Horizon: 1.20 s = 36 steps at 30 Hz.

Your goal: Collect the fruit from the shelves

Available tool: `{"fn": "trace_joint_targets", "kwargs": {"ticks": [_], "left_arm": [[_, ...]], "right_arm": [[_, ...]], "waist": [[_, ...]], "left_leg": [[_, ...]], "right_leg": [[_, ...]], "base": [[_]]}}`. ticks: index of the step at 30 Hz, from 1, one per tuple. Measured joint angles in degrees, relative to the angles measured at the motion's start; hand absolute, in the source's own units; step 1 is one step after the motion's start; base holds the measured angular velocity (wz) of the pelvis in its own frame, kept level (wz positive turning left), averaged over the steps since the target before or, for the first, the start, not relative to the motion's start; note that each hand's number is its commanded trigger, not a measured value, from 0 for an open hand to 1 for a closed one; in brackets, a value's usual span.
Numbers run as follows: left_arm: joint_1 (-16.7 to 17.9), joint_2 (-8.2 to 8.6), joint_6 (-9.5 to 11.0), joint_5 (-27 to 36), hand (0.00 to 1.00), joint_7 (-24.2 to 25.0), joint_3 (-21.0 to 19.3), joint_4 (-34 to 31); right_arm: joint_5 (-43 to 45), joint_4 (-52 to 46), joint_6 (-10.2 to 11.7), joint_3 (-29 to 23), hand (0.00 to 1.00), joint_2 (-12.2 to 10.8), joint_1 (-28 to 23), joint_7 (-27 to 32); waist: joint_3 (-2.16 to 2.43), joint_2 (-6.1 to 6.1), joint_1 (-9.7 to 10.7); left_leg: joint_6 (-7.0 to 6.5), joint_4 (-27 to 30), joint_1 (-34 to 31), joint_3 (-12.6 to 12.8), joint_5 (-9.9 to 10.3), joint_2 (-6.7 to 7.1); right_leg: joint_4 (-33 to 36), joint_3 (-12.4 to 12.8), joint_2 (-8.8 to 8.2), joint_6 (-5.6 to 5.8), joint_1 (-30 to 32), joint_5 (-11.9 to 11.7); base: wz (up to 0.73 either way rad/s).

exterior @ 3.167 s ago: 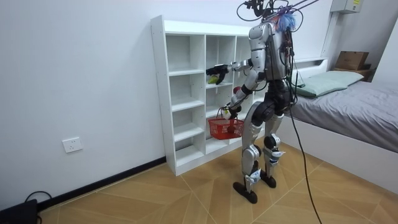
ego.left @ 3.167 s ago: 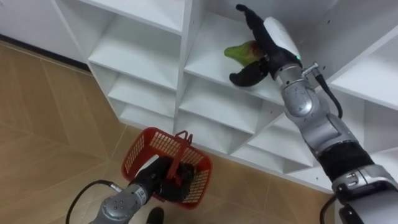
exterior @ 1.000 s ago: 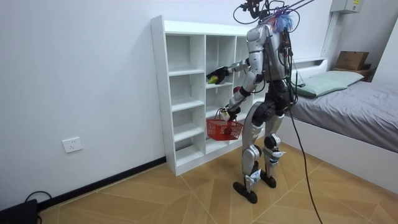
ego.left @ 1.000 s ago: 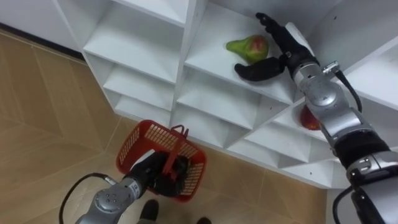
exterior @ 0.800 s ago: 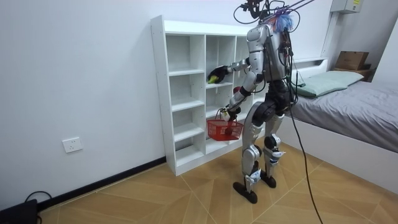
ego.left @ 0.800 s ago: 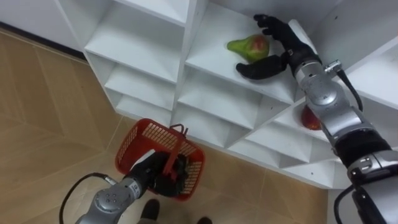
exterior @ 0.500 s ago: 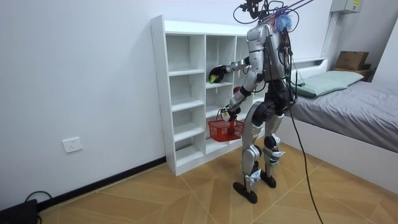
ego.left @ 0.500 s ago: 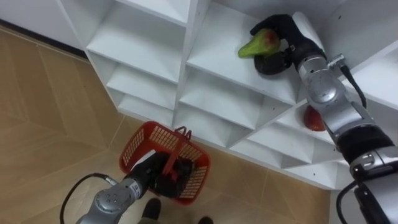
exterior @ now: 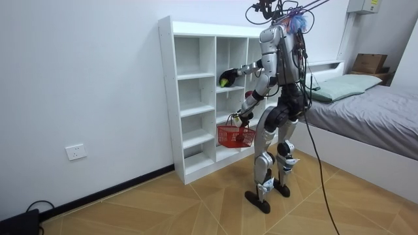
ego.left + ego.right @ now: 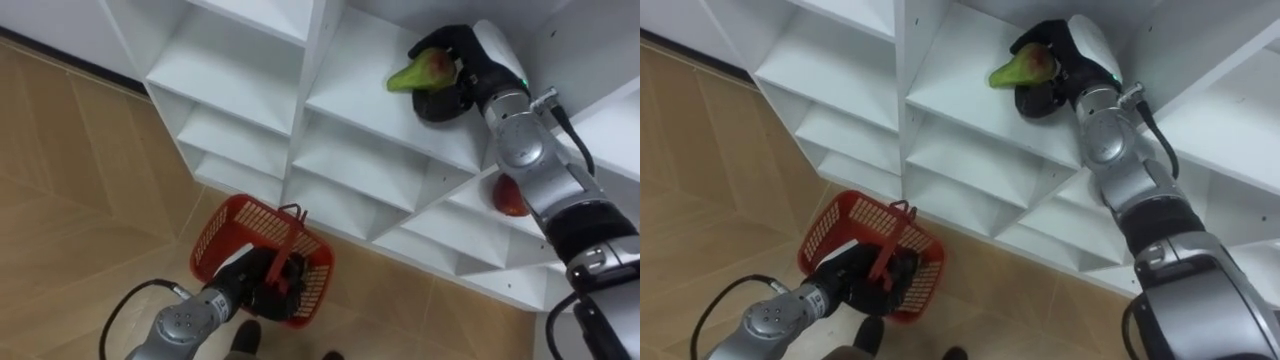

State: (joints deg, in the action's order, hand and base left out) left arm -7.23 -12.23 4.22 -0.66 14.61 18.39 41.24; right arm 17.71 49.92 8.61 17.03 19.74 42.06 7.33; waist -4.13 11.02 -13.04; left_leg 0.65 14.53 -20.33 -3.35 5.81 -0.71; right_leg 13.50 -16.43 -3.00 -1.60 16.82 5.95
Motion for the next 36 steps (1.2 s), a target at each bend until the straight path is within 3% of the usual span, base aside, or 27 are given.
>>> {"fn": "trace_joint_targets", "kwargs": {"ticks": [6, 10, 13, 16, 21, 25, 32, 36], "left_arm": [[0.05, -0.3, 0.08, 0.09, 1.0, -0.42, -0.03, -0.01], [0.06, -0.52, 1.21, 0.1, 1.0, -0.4, -0.14, -0.07], [0.07, -0.88, 1.46, 0.14, 1.0, -0.42, -0.23, -0.84], [0.93, -1.12, 2.17, 0.17, 1.0, -0.61, -0.32, -1.91], [2.73, -0.96, 3.34, 0.12, 1.0, -1.36, -2.0, -3.06], [3.53, -0.57, 4.13, 0.15, 1.0, -1.23, -2.57, -4.87], [5.75, -0.54, 5.45, 0.1, 1.0, -1.51, -2.6, -5.35], [6.6, -0.46, 6.44, 0.1, 1.0, -1.59, -2.59, -5.4]], "right_arm": [[-2.95, -3.34, -0.27, 0.25, 1.0, 0.12, -2.59, -0.33], [-4.72, -3.98, 1.57, 0.11, 1.0, 0.13, -5.49, -0.37], [-4.87, -6.38, 1.87, 0.1, 1.0, 0.17, -7.92, -0.73], [-4.6, -12.04, 1.91, -0.2, 1.0, 0.17, -13.7, -1.97], [-3.78, -22.21, 1.94, -0.2, 1.0, 0.13, -22.36, -7.49], [-3.78, -30.87, 1.84, -0.14, 1.0, 0.06, -29.44, -11.3], [-1.34, -40.01, 2.59, 0.16, 1.0, 0.06, -38.05, -15.09], [-1.08, -40.55, 3.0, 0.16, 1.0, 0.07, -39.24, -16.89]], "waist": [[0.17, -0.57, 0.12], [0.31, -0.65, 0.34], [0.74, -0.91, 0.49], [2.04, -1.28, 1.1], [2.56, -2.03, 3.15], [2.88, -2.66, 3.66], [3.49, -4.84, 5.43], [3.46, -5.44, 6.45]], "left_leg": [[0.03, -0.16, 0.66, -0.01, -0.02, -0.05], [0.03, -0.13, 1.66, -0.14, 0.07, 0.0], [0.03, 0.07, 1.75, -0.55, 0.09, 0.06], [0.05, 0.23, 2.33, -0.75, 0.1, 0.12], [0.0, 0.06, 4.69, -0.19, 0.16, 0.18], [-0.02, 0.16, 5.84, 1.29, 0.16, -0.12], [-0.11, -0.99, 9.47, 3.21, 0.37, -0.44], [-0.13, -1.11, 10.33, 4.78, 0.78, -0.77]], "right_leg": [[-0.01, -0.11, 0.04, 0.0, -0.49, 0.0], [-0.71, -0.64, 0.03, 0.02, -2.07, -0.01], [-0.78, -1.04, 0.02, 0.03, -2.48, -0.01], [-0.84, -0.97, 0.0, 0.06, -3.2, 0.01], [-1.05, -0.64, -0.1, 0.3, -5.43, 0.2], [-0.98, 1.96, 0.31, 0.36, -5.67, 0.2], [-1.73, 3.85, 0.62, 0.63, -8.25, 0.08], [-1.7, 5.43, 0.93, 0.61, -8.32, -0.02]], "base": [[0.0], [0.06], [0.07], [0.05], [-0.05], [-0.2], [-0.15], [-0.21]]}}
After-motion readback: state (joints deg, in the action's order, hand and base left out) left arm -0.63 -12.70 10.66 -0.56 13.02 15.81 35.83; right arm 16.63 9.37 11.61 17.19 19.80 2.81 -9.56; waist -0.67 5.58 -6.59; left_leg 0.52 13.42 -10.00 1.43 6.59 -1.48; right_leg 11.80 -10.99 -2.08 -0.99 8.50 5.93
